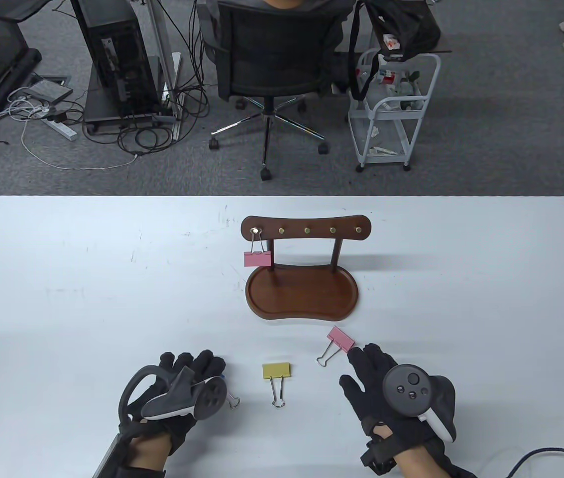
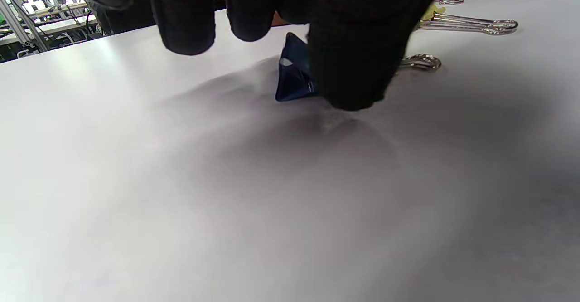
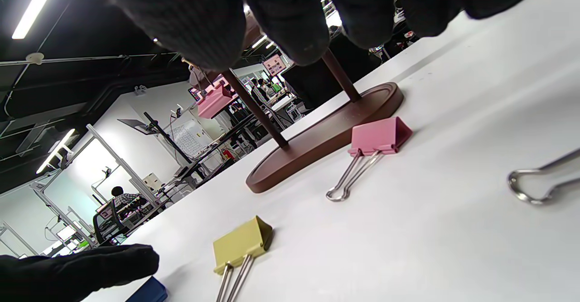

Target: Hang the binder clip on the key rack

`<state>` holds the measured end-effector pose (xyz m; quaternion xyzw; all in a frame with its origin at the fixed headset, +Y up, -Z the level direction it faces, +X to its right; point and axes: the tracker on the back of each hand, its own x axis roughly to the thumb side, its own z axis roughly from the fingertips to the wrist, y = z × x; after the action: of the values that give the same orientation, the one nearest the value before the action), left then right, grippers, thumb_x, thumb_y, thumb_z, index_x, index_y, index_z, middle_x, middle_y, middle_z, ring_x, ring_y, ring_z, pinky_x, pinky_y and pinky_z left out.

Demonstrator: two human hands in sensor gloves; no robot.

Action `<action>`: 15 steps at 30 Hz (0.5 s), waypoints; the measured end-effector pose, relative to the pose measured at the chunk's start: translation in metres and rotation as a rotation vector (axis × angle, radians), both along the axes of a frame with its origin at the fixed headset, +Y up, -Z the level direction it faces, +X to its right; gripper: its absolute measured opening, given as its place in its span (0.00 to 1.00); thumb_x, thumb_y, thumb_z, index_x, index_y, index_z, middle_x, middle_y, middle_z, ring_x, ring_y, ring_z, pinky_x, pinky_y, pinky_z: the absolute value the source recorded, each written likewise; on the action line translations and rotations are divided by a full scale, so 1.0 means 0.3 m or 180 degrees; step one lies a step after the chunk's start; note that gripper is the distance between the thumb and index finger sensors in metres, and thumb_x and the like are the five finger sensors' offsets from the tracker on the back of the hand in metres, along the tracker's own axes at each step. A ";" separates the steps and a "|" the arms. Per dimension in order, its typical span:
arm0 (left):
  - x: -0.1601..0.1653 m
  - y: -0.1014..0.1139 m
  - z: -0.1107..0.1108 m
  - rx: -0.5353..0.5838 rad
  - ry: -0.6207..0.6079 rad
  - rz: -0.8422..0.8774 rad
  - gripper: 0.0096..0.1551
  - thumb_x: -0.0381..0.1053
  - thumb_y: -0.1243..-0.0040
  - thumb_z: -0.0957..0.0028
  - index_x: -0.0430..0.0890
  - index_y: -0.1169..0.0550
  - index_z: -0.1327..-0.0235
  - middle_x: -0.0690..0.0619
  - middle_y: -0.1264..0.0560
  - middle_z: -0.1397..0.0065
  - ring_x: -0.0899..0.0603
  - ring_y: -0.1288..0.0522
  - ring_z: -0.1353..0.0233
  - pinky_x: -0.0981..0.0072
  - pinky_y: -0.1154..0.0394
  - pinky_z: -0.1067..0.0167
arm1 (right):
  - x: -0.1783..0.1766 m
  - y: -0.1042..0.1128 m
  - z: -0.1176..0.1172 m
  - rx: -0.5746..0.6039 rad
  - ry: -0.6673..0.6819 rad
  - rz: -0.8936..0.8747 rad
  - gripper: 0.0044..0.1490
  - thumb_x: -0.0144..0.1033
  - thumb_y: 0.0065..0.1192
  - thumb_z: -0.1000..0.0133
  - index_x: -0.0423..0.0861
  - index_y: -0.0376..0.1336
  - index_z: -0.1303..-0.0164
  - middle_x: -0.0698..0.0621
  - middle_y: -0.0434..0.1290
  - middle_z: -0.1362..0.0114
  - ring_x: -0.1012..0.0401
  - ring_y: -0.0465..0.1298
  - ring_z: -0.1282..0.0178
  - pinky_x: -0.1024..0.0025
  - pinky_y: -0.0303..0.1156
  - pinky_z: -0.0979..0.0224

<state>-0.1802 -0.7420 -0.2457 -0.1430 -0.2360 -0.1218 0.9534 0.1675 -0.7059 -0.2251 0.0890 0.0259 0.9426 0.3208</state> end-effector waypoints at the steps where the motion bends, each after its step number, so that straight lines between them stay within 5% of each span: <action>1: 0.001 -0.002 -0.003 -0.0002 0.0000 -0.0005 0.54 0.47 0.22 0.52 0.43 0.39 0.14 0.41 0.38 0.12 0.24 0.34 0.19 0.20 0.42 0.27 | 0.000 0.000 0.000 -0.0001 0.0003 -0.0002 0.44 0.45 0.61 0.39 0.31 0.60 0.19 0.21 0.57 0.18 0.23 0.56 0.25 0.27 0.57 0.31; 15: 0.030 -0.015 -0.022 -0.0030 -0.0174 -0.0118 0.50 0.43 0.22 0.52 0.46 0.34 0.16 0.43 0.39 0.12 0.24 0.34 0.18 0.21 0.41 0.27 | 0.000 -0.002 -0.001 -0.0019 0.0002 -0.0008 0.43 0.45 0.61 0.39 0.31 0.60 0.20 0.21 0.57 0.18 0.23 0.57 0.25 0.27 0.57 0.32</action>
<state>-0.1712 -0.7465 -0.2523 -0.1484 -0.2599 -0.1423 0.9435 0.1677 -0.7067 -0.2255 0.0883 0.0287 0.9421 0.3223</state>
